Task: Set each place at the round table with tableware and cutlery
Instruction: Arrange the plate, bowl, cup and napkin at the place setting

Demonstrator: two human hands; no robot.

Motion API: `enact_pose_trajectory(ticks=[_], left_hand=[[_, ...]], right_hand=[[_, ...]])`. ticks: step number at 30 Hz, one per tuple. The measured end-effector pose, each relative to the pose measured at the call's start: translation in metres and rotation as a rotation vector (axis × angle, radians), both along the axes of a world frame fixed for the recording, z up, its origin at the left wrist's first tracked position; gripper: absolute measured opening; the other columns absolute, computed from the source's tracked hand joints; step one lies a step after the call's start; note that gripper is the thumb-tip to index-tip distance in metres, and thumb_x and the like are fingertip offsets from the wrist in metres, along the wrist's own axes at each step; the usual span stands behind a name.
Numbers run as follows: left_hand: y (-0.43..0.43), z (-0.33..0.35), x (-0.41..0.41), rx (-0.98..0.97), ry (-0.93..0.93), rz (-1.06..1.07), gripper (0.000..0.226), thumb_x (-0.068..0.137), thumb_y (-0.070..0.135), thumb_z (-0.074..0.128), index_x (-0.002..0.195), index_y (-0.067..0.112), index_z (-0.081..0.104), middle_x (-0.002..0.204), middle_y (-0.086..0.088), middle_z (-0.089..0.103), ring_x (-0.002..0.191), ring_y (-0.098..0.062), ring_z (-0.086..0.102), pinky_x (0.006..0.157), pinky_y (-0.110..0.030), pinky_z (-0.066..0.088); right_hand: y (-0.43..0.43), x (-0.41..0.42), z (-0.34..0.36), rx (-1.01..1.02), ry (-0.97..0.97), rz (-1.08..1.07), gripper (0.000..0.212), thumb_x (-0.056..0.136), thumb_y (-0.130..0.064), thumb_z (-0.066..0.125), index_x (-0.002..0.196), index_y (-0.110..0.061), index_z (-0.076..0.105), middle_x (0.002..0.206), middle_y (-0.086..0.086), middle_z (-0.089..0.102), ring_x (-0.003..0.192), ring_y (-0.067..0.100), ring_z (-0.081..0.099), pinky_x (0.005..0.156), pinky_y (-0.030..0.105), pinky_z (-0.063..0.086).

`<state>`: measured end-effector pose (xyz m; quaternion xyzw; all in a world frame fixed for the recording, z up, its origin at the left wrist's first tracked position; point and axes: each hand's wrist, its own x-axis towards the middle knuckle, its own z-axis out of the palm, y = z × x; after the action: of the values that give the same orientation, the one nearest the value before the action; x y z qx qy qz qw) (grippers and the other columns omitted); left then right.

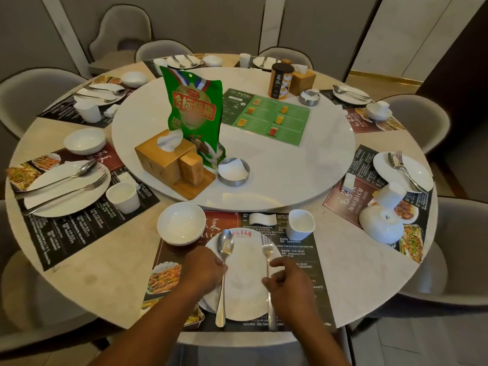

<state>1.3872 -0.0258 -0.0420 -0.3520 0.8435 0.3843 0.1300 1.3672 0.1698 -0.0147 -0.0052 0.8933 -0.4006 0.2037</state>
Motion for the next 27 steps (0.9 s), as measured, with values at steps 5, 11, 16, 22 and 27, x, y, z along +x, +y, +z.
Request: enact_pose_trajectory(ticks=[5, 11, 16, 22, 27], left_hand=[[-0.004, 0.003, 0.001, -0.087, 0.029, -0.055, 0.015, 0.082, 0.031, 0.075, 0.078, 0.016, 0.078, 0.071, 0.005, 0.07, 0.069, -0.011, 0.065, 0.069, -0.024, 0.054], [-0.003, 0.0, 0.004, -0.083, 0.07, -0.075, 0.015, 0.085, 0.029, 0.072, 0.079, 0.016, 0.078, 0.071, 0.004, 0.068, 0.069, -0.011, 0.064, 0.066, -0.02, 0.048], [-0.004, -0.001, 0.006, -0.075, 0.089, -0.084, 0.015, 0.086, 0.029, 0.071, 0.08, 0.017, 0.078, 0.071, 0.004, 0.069, 0.068, -0.012, 0.065, 0.068, -0.02, 0.052], [-0.004, -0.001, 0.01, -0.058, 0.111, -0.079, 0.018, 0.085, 0.034, 0.072, 0.074, 0.019, 0.076, 0.066, 0.006, 0.068, 0.063, -0.011, 0.065, 0.059, -0.016, 0.044], [-0.015, 0.007, 0.015, -0.208, 0.257, -0.078, 0.016, 0.085, 0.031, 0.072, 0.098, 0.022, 0.074, 0.092, 0.006, 0.073, 0.079, -0.01, 0.066, 0.07, -0.015, 0.044]], right_hand=[[-0.033, -0.001, -0.021, 0.058, -0.014, 0.015, 0.032, 0.088, -0.02, 0.073, 0.115, -0.025, 0.058, 0.085, -0.004, 0.072, 0.078, 0.007, 0.067, 0.071, 0.023, 0.053], [-0.038, -0.001, -0.029, 0.127, -0.007, -0.006, 0.031, 0.088, -0.022, 0.073, 0.116, -0.025, 0.058, 0.09, -0.003, 0.074, 0.084, 0.009, 0.068, 0.078, 0.025, 0.054], [-0.04, 0.0, -0.031, 0.159, -0.004, -0.02, 0.032, 0.089, -0.024, 0.072, 0.118, -0.026, 0.059, 0.099, -0.001, 0.075, 0.088, 0.011, 0.069, 0.075, 0.022, 0.051], [-0.038, -0.001, -0.031, 0.16, 0.012, -0.01, 0.032, 0.089, -0.025, 0.072, 0.119, -0.022, 0.06, 0.093, 0.0, 0.075, 0.083, 0.011, 0.069, 0.073, 0.023, 0.053], [-0.026, -0.004, -0.023, 0.224, 0.139, -0.01, 0.034, 0.09, -0.035, 0.07, 0.12, -0.025, 0.058, 0.097, -0.005, 0.07, 0.088, 0.009, 0.065, 0.075, 0.022, 0.053]])
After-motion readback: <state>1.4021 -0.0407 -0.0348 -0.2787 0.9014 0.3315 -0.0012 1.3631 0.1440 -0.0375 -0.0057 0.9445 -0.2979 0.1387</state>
